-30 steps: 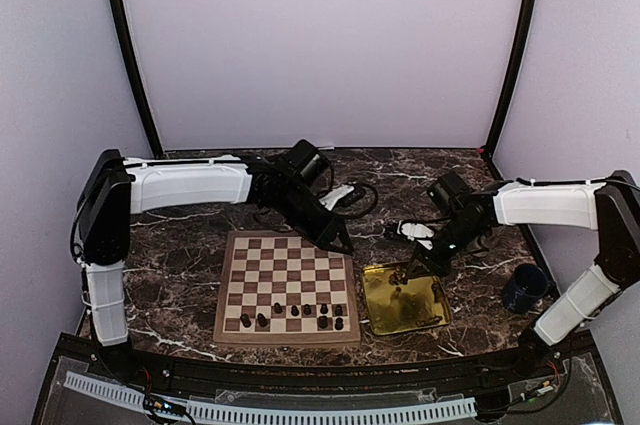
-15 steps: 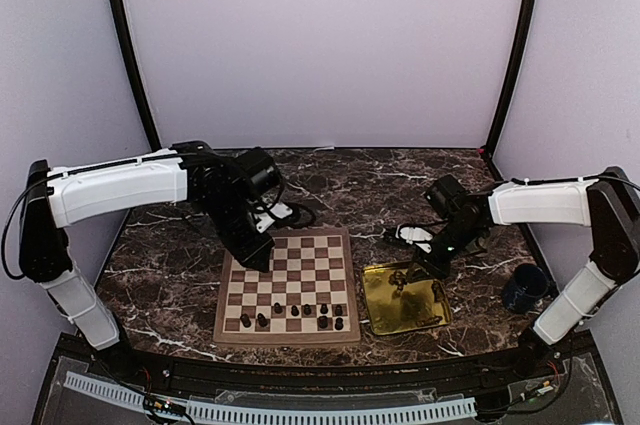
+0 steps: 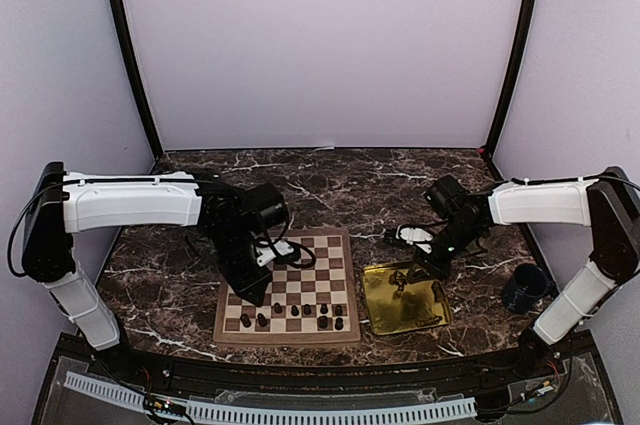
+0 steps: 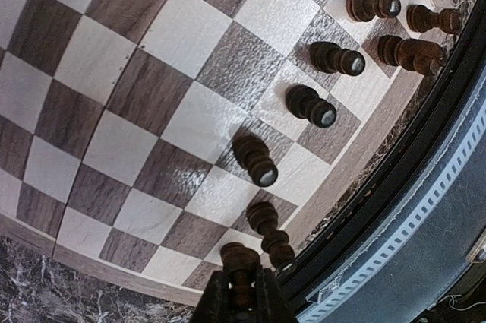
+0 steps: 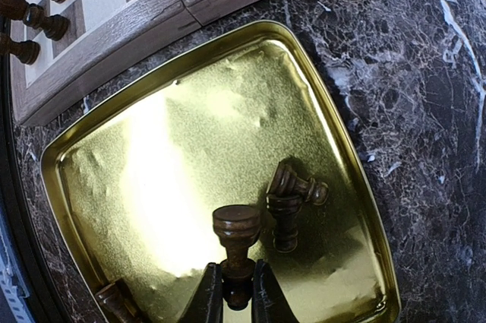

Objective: Set up the chess pieces on the board
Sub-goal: Place the pawn at f7, then pass from the right arm to the left

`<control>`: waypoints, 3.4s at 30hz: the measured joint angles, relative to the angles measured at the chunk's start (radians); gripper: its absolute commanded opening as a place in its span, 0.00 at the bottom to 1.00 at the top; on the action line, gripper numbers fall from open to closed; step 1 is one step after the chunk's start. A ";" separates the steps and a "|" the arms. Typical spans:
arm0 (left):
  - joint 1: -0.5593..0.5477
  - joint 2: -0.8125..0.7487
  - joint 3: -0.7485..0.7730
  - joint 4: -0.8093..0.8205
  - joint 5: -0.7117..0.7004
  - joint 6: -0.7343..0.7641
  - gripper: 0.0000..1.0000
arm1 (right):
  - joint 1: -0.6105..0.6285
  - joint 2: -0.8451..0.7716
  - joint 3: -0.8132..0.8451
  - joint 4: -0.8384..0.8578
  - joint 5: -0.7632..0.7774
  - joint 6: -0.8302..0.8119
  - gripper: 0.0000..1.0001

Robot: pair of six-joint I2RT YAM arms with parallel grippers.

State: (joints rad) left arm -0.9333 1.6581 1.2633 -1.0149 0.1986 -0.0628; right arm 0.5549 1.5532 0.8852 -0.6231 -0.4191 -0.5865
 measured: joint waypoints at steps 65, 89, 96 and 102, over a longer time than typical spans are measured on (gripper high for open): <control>-0.021 -0.005 -0.166 1.101 0.035 -0.172 0.45 | -0.124 -0.076 0.212 -0.237 -0.282 -0.019 0.12; -0.069 0.364 -0.041 1.855 0.353 -0.276 0.34 | -0.157 -0.096 0.362 -0.371 -0.497 -0.008 0.13; -0.068 0.376 0.001 1.850 0.388 -0.253 0.17 | -0.157 -0.096 0.362 -0.372 -0.498 -0.007 0.13; -0.068 0.380 0.014 1.826 0.406 -0.243 0.10 | -0.157 -0.096 0.362 -0.373 -0.499 -0.007 0.13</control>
State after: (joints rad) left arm -1.0016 2.0377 1.2770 0.8112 0.6044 -0.3061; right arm 0.3981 1.4570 1.2472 -0.9958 -0.9184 -0.5938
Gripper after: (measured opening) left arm 0.173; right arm 0.132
